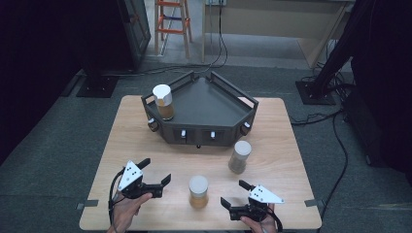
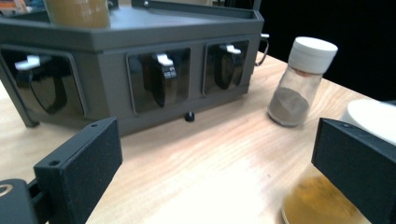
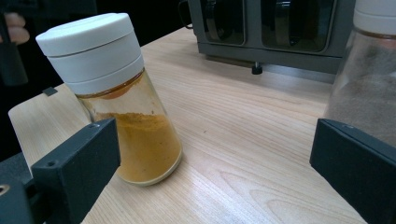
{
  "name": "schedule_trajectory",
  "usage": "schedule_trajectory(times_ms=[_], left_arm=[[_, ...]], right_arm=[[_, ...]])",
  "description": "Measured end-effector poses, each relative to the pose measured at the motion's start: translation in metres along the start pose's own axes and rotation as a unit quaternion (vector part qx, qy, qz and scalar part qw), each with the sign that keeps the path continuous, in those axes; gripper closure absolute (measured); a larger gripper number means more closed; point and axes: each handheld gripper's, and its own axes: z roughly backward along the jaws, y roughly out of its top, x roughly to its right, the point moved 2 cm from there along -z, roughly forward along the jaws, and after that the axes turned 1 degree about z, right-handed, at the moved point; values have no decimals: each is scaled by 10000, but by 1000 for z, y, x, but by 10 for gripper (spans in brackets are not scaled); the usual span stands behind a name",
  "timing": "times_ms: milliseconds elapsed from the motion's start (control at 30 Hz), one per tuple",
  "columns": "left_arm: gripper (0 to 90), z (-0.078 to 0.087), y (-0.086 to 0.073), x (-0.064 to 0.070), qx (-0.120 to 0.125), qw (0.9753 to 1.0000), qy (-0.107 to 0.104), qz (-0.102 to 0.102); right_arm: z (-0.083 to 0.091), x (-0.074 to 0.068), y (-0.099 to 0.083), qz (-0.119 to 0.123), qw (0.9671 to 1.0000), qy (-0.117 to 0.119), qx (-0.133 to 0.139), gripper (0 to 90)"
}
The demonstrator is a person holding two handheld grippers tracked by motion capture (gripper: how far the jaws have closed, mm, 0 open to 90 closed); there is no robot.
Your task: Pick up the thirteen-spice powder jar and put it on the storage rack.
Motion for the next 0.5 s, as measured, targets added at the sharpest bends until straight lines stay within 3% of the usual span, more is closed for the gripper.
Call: schedule_trajectory(times_ms=[100, 500], left_arm=[[16, 5, -9, 3, -7, 10000, 23, -61], [16, 17, -39, 11, -15, 10000, -26, 1]], right_arm=[[0, 0, 0, -9, 10000, 7, 4, 17], [1, 1, 0, -9, 10000, 11, 4, 17]])
